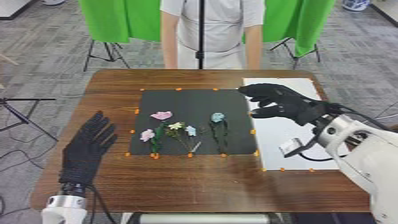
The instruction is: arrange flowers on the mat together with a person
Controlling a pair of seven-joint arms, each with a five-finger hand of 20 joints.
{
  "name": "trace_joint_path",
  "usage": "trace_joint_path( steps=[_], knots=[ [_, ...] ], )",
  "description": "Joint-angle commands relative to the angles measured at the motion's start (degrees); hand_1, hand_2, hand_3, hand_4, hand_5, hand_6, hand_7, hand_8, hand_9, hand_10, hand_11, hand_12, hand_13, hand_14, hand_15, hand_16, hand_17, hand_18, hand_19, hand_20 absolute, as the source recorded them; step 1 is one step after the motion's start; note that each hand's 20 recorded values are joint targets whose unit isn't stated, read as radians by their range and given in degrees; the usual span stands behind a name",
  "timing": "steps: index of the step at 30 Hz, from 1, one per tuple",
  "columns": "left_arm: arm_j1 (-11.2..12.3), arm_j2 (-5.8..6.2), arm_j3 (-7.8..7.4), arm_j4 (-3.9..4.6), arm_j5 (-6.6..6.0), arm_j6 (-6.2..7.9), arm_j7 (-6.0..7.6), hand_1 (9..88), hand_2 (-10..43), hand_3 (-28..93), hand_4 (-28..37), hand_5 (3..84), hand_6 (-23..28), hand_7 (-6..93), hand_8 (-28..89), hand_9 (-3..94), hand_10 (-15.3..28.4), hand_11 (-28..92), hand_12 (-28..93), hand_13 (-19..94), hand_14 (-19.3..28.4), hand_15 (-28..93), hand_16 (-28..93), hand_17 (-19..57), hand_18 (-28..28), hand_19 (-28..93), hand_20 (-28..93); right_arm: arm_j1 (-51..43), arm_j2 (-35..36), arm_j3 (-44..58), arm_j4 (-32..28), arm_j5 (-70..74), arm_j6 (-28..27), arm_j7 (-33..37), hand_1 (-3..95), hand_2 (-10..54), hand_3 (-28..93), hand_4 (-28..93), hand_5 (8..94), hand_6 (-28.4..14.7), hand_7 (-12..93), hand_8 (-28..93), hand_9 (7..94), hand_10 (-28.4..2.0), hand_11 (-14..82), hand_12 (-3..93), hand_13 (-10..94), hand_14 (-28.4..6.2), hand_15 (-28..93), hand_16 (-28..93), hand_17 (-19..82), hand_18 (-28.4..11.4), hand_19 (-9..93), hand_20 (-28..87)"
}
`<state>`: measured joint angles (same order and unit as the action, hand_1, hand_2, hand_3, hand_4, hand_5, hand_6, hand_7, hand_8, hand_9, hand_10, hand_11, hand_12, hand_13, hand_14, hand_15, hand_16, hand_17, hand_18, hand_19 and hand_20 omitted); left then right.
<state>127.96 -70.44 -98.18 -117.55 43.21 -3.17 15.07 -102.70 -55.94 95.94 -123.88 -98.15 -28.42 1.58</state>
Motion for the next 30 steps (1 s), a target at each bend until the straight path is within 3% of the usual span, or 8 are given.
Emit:
trace_joint_path(
  steps=[1, 11, 14, 17, 21, 23, 27, 30],
  knots=[
    [0.9, -1.01, 0.01, -1.07, 2.29, -0.04, 0.56, 24.9, -2.6, 72, -28.1, 28.7, 3.6, 18.7, -10, 21.0, 10.7, 15, 17, 14, 11.6, 16, 4, -11.2, 20.4, 39, 9, -23.7, -6.1, 18.2, -5.9, 38.9, 14.2, 3.6, 16.9, -3.5, 82, -24, 32.2, -4.3, 10, -7, 31.6, -13.8, 5.0, 22.9, 25, -12.6, 9, 33, 7, -21.2, 39, 26],
    [0.5, -0.23, 0.85, -1.1, 2.22, -0.82, 1.27, 24.8, -4.8, 72, -27.6, 26.0, 2.9, 18.9, -10, 19.0, 10.1, 13, 18, 13, 10.7, 13, 7, -12.3, 19.4, 36, 9, -25.0, -8.0, 17.3, -6.1, 38.8, 17.0, 2.7, 15.9, -3.5, 81, -23, 30.2, -5.6, 9, -6, 30.5, -14.0, 4.7, 23.3, 25, -12.8, 6, 36, 3, -22.2, 38, 25],
    [-0.5, -0.32, 1.53, -0.39, -0.59, -1.67, 1.24, 24.7, -4.8, 72, -27.7, 26.2, 3.0, 18.9, -10, 19.1, 10.0, 13, 18, 13, 10.6, 12, 7, -12.3, 19.4, 36, 10, -24.6, -7.4, 13.9, -5.6, 37.4, 23.6, -0.2, 15.8, -3.4, 81, -23, 31.1, -5.6, 10, -6, 31.5, -14.5, 5.7, 23.4, 26, -12.7, 8, 36, 4, -22.3, 39, 26],
    [-1.5, -0.33, 2.1, 0.11, 0.6, -2.18, 0.96, 24.9, -4.8, 72, -27.7, 26.3, 3.0, 19.0, -10, 19.3, 10.1, 13, 19, 13, 10.7, 12, 7, -12.3, 19.4, 36, 10, -23.5, -8.0, 13.1, -5.2, 38.2, 23.2, 0.2, 15.9, -3.2, 82, -23, 33.9, -5.7, 13, -8, 33.9, -14.9, 8.7, 22.1, 27, -12.5, 14, 32, 4, -22.6, 43, 27],
    [-1.3, -1.34, 1.59, 0.25, -0.97, -3.51, -0.6, 24.9, -4.7, 71, -27.9, 26.4, 3.1, 18.9, -10, 19.5, 10.1, 13, 19, 14, 11.0, 13, 8, -12.1, 19.4, 36, 10, -23.5, -8.0, 13.8, -5.1, 36.3, 21.7, 1.7, 16.2, -3.0, 83, -24, 33.9, -5.8, 13, -8, 33.7, -14.8, 9.0, 21.9, 27, -12.5, 15, 31, 4, -22.5, 42, 27],
    [-1.2, -1.46, 1.6, 0.43, -0.33, -3.31, -0.93, 24.9, -4.5, 71, -27.9, 26.4, 3.1, 18.8, -10, 19.6, 10.2, 13, 19, 14, 11.2, 13, 8, -12.0, 19.5, 36, 10, -24.0, -8.2, 13.5, -5.3, 36.9, 23.6, 1.7, 16.3, -2.8, 83, -24, 34.1, -5.9, 13, -8, 33.8, -15.0, 9.3, 22.0, 27, -12.5, 15, 31, 4, -22.5, 43, 27],
    [-1.8, -1.94, 1.61, 1.07, -0.84, -5.01, -1.65, 25.0, -4.0, 71, -27.7, 26.7, 3.1, 18.9, -10, 19.9, 10.3, 13, 19, 14, 11.7, 13, 8, -11.8, 19.6, 37, 10, -25.3, -8.8, 13.6, -5.8, 36.9, 25.0, 2.4, 16.5, -2.3, 83, -24, 34.8, -5.8, 14, -8, 34.5, -15.1, 10.9, 21.8, 27, -12.6, 18, 30, 4, -22.5, 44, 27],
    [-2.2, -0.68, 2.23, 0.75, 1.23, -3.86, -0.77, 24.9, -3.3, 71, -27.8, 26.9, 3.1, 18.9, -10, 20.1, 10.4, 13, 19, 14, 11.8, 14, 7, -11.7, 19.7, 37, 10, -24.4, -8.8, 13.4, -5.5, 36.4, 24.3, 2.4, 16.5, -2.3, 83, -24, 33.0, -5.6, 15, -8, 33.7, -15.0, 10.6, 21.6, 27, -12.6, 19, 29, 4, -22.5, 44, 27]
  ],
)
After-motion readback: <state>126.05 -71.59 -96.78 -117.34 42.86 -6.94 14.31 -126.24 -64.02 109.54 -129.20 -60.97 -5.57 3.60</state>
